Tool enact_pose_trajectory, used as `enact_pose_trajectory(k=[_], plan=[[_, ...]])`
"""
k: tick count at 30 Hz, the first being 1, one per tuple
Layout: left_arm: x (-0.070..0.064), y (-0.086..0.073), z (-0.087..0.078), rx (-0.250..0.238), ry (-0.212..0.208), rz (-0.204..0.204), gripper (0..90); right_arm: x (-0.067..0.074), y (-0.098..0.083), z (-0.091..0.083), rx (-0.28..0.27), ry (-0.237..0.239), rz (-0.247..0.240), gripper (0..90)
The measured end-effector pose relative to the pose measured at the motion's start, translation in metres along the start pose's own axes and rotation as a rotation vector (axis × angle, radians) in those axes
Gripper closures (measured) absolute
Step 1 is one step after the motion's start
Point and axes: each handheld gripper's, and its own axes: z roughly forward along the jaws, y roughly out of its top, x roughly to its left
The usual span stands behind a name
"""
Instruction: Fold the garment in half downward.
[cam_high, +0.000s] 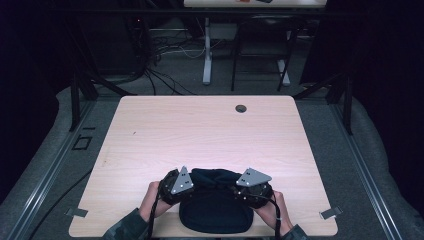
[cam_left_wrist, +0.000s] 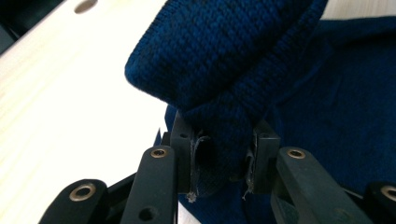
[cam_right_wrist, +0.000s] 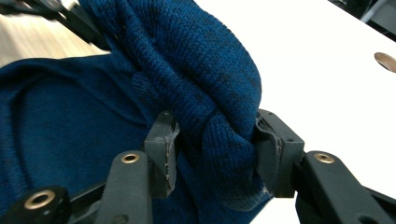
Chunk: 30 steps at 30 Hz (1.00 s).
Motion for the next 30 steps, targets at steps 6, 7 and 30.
enact_pose_trajectory(k=[6,7,30], plan=[[0.001,-0.003,0.000,-0.001,0.017,-0.013,69.7,0.005,-0.001,-0.004,0.007,0.011,-0.021,47.4],[0.001,-0.004,0.000,0.001,0.017,-0.018,69.8,0.004,-0.002,-0.005,0.017,0.017,-0.024,45.7],[-0.002,-0.012,-0.007,0.068,-0.059,-0.054,40.4,0.010,-0.026,-0.006,0.112,0.120,-0.067,54.6]])
